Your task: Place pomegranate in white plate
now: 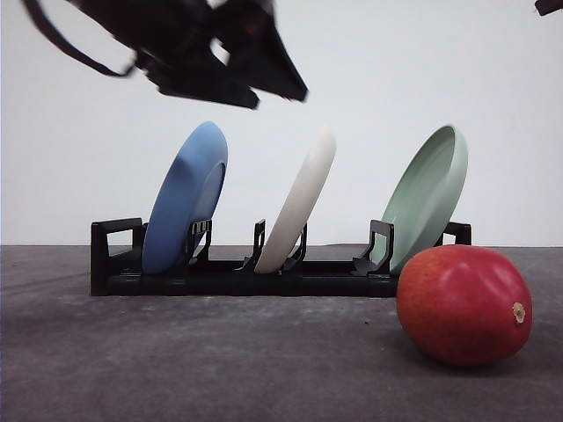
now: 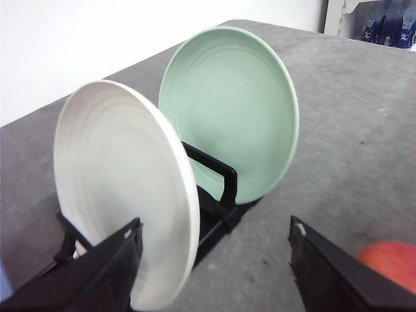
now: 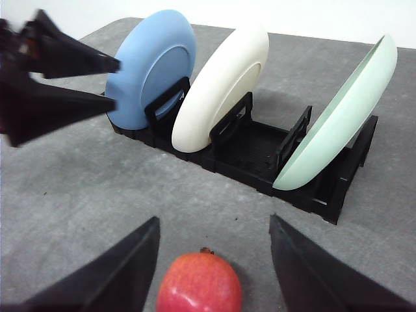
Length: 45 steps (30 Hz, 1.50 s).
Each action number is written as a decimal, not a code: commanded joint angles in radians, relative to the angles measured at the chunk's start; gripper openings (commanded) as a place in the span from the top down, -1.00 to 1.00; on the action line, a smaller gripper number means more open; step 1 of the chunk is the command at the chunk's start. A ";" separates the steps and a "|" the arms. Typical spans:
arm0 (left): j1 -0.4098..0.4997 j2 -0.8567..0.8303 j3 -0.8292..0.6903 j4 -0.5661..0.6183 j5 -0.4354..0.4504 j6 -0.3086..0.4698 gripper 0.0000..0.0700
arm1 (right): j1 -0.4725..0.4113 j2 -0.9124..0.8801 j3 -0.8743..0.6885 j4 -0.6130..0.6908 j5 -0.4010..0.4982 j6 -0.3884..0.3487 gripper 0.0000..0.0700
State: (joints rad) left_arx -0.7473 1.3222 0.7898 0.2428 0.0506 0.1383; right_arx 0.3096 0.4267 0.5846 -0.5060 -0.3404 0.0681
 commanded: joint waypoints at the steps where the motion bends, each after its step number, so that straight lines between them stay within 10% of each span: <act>1: -0.018 0.047 0.035 0.037 -0.019 -0.002 -0.21 | 0.004 0.002 0.018 0.011 0.000 0.011 0.03; 26: -0.033 0.419 0.267 0.042 -0.159 -0.054 -0.20 | 0.004 0.002 0.018 0.011 0.000 0.011 0.04; 34: -0.033 0.419 0.267 0.042 -0.159 -0.056 0.83 | 0.004 0.002 0.018 0.011 0.000 0.011 0.04; 45: -0.033 0.418 0.267 0.042 -0.159 -0.200 0.97 | 0.004 0.002 0.018 0.011 0.000 0.011 0.04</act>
State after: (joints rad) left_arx -0.7742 1.7233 1.0313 0.2745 -0.1051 -0.0255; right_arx 0.3096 0.4267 0.5846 -0.5060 -0.3401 0.0681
